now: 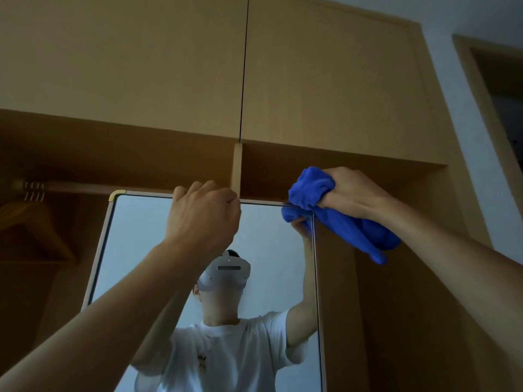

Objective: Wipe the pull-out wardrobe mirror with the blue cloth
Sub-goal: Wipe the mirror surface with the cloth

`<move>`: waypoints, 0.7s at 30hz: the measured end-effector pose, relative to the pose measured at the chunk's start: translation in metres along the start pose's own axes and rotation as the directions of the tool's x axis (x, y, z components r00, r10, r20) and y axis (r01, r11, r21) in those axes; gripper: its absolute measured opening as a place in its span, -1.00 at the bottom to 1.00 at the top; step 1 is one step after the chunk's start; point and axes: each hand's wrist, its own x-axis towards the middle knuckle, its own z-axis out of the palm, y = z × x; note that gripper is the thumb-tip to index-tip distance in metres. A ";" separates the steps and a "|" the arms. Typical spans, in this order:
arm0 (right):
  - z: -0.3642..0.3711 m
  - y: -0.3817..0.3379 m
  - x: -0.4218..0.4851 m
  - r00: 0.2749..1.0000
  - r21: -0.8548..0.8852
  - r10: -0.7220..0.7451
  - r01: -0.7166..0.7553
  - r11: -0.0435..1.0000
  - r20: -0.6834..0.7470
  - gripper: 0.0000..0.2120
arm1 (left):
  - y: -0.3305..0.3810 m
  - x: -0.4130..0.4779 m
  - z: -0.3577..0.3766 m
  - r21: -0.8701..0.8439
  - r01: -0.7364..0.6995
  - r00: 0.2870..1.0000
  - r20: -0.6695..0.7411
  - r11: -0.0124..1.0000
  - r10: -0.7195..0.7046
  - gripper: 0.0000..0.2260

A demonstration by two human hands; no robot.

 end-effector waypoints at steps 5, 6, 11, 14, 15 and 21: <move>0.010 -0.028 0.014 0.999 -0.267 -0.046 0.041 0.963 -0.012 -0.80 | -0.007 0.000 -0.004 -0.107 -0.029 1.000 0.004 0.994 0.030 -0.69; 0.011 -0.032 0.016 0.999 -0.277 -0.045 0.041 0.960 -0.008 -0.79 | -0.007 0.001 -0.005 -0.132 -0.024 1.000 0.005 0.991 0.025 -0.69; 0.030 -0.073 0.023 0.990 -0.120 -0.137 0.138 0.983 0.013 -0.79 | -0.005 -0.004 -0.007 -0.163 -0.017 0.999 0.034 0.987 0.023 -0.73; 0.041 -0.098 0.034 0.988 -0.172 -0.155 0.154 0.973 0.009 -0.81 | -0.009 -0.005 -0.010 -0.212 0.029 0.997 0.073 0.977 -0.013 -0.83; 0.040 -0.100 0.036 0.990 -0.180 -0.140 0.141 0.974 0.017 -0.81 | -0.011 -0.004 -0.011 -0.217 0.024 0.997 0.081 0.976 -0.007 -0.84; 0.028 -0.079 0.031 0.994 -0.185 -0.100 0.107 0.977 0.048 -0.82 | -0.022 0.000 -0.014 -0.127 -0.103 0.984 0.129 0.986 0.119 -0.65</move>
